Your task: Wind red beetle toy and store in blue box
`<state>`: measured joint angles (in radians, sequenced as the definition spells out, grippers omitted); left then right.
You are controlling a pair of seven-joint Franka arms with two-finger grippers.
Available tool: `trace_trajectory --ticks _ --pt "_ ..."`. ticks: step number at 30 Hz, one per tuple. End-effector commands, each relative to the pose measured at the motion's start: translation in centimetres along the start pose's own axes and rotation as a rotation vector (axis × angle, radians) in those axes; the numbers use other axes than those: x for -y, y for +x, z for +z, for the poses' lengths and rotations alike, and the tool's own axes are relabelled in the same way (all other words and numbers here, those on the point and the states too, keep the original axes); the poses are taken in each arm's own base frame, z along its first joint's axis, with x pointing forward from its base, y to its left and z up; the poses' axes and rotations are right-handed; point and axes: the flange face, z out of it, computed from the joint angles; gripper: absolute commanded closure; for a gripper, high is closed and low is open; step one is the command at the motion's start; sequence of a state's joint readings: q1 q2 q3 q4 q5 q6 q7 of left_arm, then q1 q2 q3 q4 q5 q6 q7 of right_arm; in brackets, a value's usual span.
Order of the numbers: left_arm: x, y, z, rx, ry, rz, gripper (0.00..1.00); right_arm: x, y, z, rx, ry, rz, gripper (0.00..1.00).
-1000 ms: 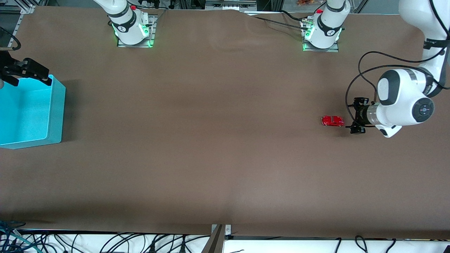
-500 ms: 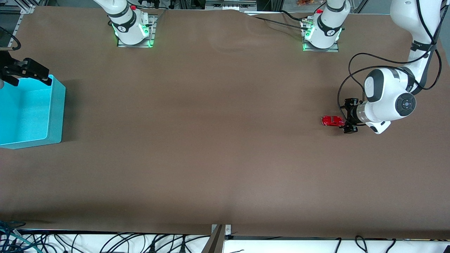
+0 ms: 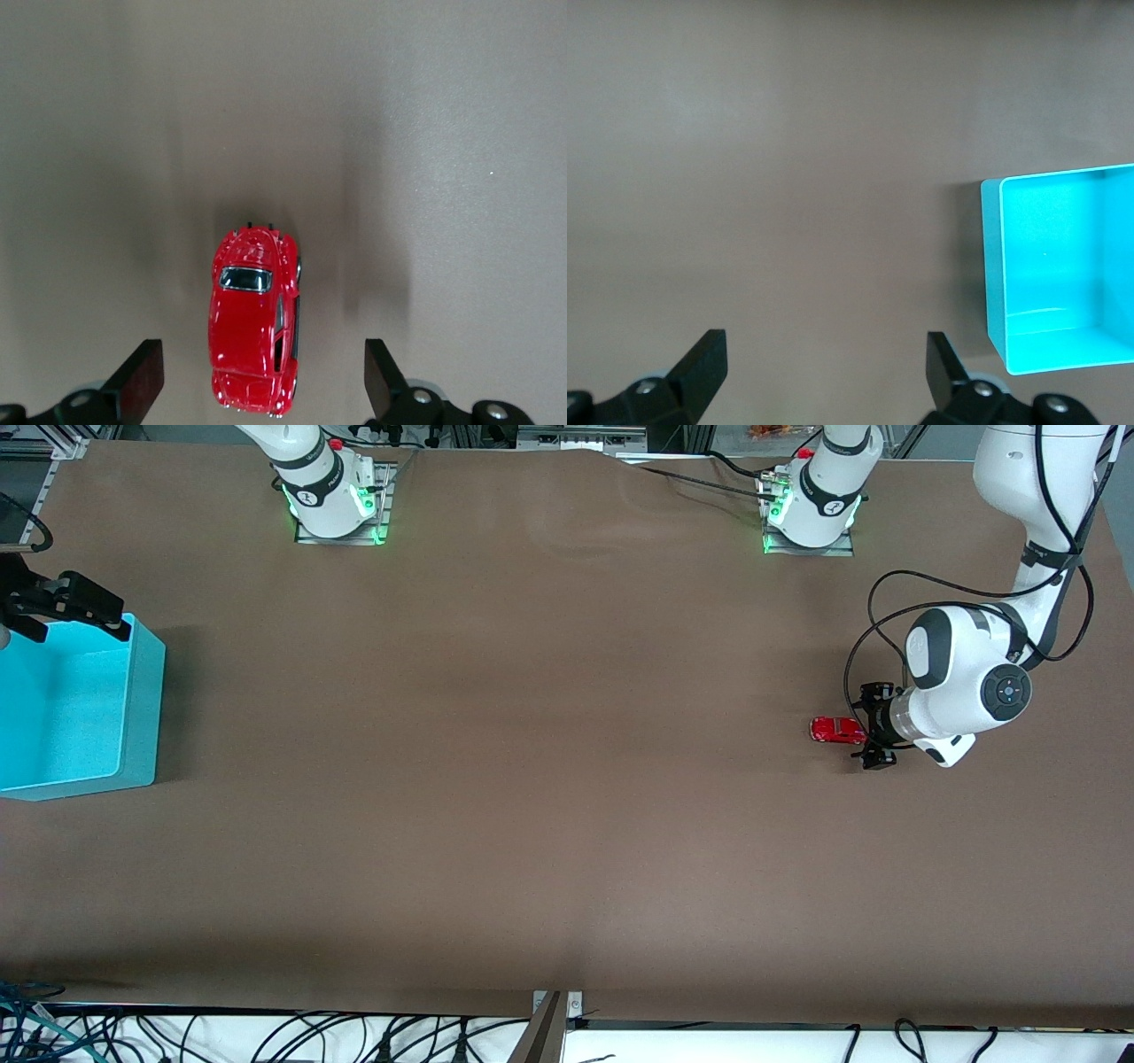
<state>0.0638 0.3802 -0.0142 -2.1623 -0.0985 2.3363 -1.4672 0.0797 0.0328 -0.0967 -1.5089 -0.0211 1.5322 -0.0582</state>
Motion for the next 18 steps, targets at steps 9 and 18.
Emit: trace_trajectory --ticks 9,18 --pt "0.2 0.0 2.2 0.017 0.027 -0.025 0.0 -0.2 0.0 -0.6 0.004 0.001 -0.006 0.0" --pt "0.2 -0.1 2.2 0.017 0.027 -0.018 0.59 -0.2 0.0 -0.6 0.004 -0.001 -0.006 0.0"
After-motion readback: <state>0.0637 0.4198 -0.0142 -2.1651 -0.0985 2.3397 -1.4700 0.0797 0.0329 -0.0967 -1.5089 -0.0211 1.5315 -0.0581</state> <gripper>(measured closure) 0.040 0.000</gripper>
